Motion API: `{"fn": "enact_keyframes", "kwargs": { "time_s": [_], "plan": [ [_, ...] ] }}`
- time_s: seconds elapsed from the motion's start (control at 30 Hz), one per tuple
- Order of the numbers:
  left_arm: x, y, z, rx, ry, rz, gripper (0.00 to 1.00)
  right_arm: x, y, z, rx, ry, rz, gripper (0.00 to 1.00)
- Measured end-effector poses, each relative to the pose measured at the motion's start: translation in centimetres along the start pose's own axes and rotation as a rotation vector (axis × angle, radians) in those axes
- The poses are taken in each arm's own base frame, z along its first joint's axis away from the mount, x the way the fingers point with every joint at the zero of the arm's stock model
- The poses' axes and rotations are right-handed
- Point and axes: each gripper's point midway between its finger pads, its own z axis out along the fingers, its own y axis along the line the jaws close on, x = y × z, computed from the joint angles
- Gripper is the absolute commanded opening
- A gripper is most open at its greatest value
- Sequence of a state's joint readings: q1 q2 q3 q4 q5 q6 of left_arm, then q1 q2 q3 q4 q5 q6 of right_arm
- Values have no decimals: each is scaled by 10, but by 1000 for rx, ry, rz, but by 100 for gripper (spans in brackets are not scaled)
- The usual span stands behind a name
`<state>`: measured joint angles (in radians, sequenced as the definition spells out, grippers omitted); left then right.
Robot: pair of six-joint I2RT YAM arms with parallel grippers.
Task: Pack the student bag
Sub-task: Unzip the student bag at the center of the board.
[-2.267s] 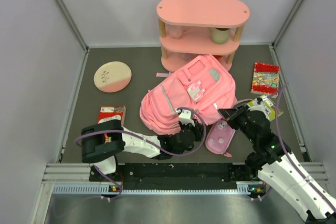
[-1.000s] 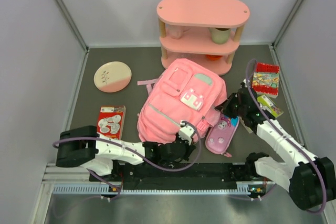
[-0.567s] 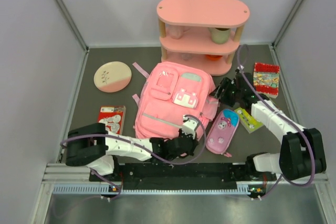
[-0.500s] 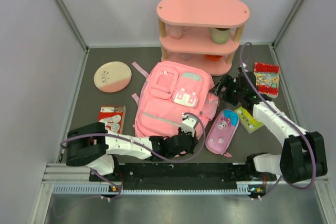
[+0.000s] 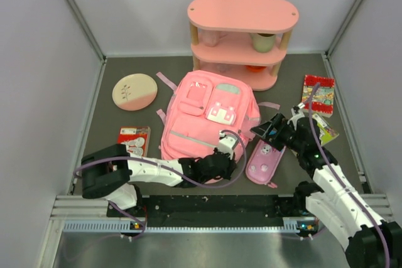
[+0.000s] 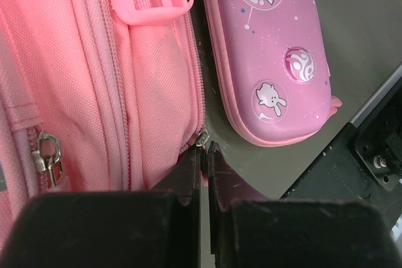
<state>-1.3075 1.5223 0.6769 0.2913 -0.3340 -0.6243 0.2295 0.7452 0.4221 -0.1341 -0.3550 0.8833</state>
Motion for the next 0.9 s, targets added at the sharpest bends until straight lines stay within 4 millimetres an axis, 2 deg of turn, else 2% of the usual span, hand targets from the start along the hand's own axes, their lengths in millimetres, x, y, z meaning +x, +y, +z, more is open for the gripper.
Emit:
{"fn": "enact_keyframes", "kwargs": {
  "time_s": [0.07, 0.17, 0.27, 0.4, 0.5, 0.6, 0.63, 0.73, 0.9],
  "plan": [
    [1, -1, 1, 8, 7, 11, 0, 14, -3, 0, -6, 44, 39, 79],
    [0, -4, 1, 22, 6, 26, 0, 30, 5, 1, -37, 104, 56, 79],
    [-1, -5, 2, 30, 3, 37, 0, 49, 14, 9, -57, 181, 43, 78],
    [-2, -6, 2, 34, 0, 45, 0, 78, 13, 22, -5, 287, 20, 77],
    [-2, -5, 2, 33, 0, 44, 0, 85, 11, 30, 23, 301, 8, 61],
    [-3, -5, 2, 33, -1, 44, 0, 84, 8, 34, 40, 284, 13, 40],
    [-3, -5, 2, 33, -1, 43, 0, 83, 8, 35, 44, 279, 17, 25],
    [-3, -5, 2, 32, -4, 42, 0, 82, 8, 38, 42, 269, 18, 0],
    [-6, -5, 3, 34, -11, 38, 0, 79, 6, 40, 52, 252, -7, 0]
  ]
}}
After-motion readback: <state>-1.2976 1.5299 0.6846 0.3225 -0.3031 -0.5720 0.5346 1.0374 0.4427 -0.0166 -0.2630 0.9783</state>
